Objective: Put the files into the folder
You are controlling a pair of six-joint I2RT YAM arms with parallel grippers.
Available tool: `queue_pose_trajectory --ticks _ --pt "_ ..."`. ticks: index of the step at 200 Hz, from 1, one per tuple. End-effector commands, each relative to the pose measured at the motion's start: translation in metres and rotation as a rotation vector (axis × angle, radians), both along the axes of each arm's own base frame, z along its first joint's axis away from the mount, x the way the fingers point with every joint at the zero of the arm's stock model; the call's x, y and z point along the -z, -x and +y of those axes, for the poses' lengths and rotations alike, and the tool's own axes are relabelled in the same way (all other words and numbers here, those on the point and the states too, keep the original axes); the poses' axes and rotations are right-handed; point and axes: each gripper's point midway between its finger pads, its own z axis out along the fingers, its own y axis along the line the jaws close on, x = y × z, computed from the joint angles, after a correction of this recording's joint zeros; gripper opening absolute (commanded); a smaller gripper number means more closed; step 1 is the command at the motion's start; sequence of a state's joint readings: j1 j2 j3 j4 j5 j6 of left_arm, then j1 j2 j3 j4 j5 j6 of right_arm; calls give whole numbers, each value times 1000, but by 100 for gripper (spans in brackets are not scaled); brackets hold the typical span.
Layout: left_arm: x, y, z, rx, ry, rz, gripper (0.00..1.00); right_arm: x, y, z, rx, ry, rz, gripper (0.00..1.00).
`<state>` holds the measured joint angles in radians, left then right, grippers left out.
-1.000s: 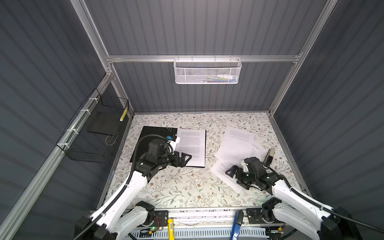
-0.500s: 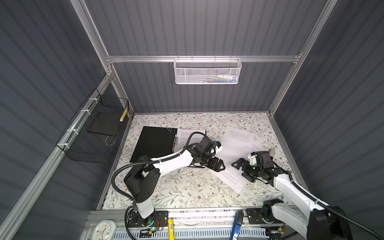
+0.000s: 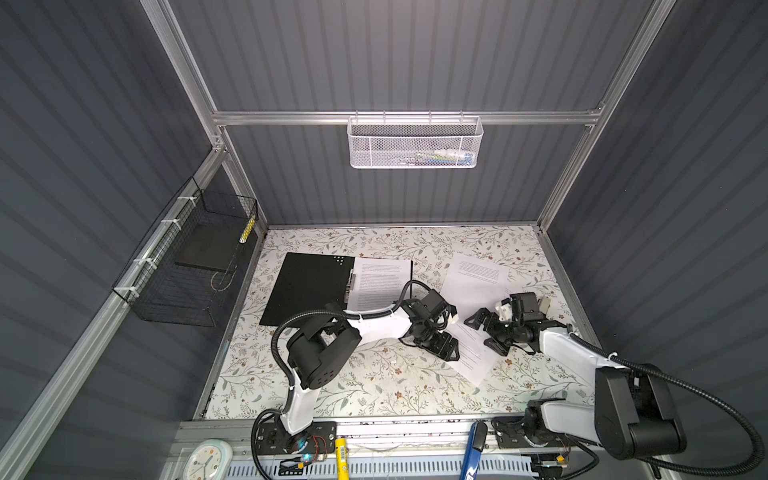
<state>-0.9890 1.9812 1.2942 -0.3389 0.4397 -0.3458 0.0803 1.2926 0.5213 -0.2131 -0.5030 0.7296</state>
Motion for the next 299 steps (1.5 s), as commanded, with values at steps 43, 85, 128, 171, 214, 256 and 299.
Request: queue_pose_trajectory --ticks 43,85,128,171,214,256,299 --pt "35 29 26 23 -114 101 81 -15 -60 15 -70 -60 -80 99" --pt "5 23 13 39 -57 79 81 -47 -82 15 -44 -68 -144 99" --pt "-39 5 -4 23 7 28 84 -54 -72 -23 37 76 -183 99" --pt "-20 -13 -8 2 -36 17 83 -32 -57 -75 172 220 -14 99" --pt "-2 -17 0 15 -75 25 83 -14 -33 -62 171 136 51 99" --pt "9 -13 6 27 -93 42 84 -1 -5 -54 194 92 78 99" --pt "20 -12 12 40 -124 37 84 12 21 -40 190 50 148 99"
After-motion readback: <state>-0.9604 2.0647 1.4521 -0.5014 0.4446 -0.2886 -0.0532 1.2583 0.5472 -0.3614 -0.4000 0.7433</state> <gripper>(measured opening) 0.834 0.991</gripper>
